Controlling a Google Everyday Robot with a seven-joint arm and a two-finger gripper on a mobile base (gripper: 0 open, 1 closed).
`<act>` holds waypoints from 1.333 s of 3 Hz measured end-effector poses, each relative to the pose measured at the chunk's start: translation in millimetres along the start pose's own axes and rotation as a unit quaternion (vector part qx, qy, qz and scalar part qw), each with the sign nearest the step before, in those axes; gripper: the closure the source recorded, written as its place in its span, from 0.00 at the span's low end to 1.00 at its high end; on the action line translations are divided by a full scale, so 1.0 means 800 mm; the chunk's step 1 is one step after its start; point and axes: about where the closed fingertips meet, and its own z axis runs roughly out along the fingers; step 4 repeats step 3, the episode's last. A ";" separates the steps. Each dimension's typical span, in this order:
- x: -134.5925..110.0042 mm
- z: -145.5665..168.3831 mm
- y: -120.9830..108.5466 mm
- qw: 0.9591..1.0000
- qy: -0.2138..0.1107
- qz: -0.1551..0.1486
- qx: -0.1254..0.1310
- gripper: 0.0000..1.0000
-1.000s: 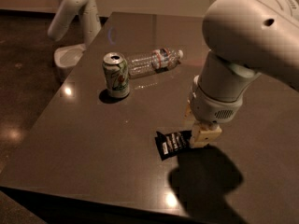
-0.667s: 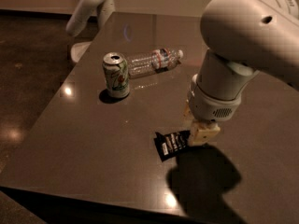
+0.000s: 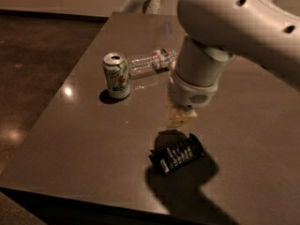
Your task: Move rxbar chocolate near 7up can
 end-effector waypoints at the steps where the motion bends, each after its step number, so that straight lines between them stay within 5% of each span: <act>1: -0.033 -0.001 -0.022 1.000 -0.014 -0.011 0.010 1.00; 3: -0.038 -0.005 -0.023 1.000 -0.015 -0.014 0.015 0.62; 4: -0.038 -0.005 -0.023 1.000 -0.015 -0.014 0.015 0.62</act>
Offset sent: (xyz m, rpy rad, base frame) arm 0.0121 0.0282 0.0073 0.0291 -0.0194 0.0215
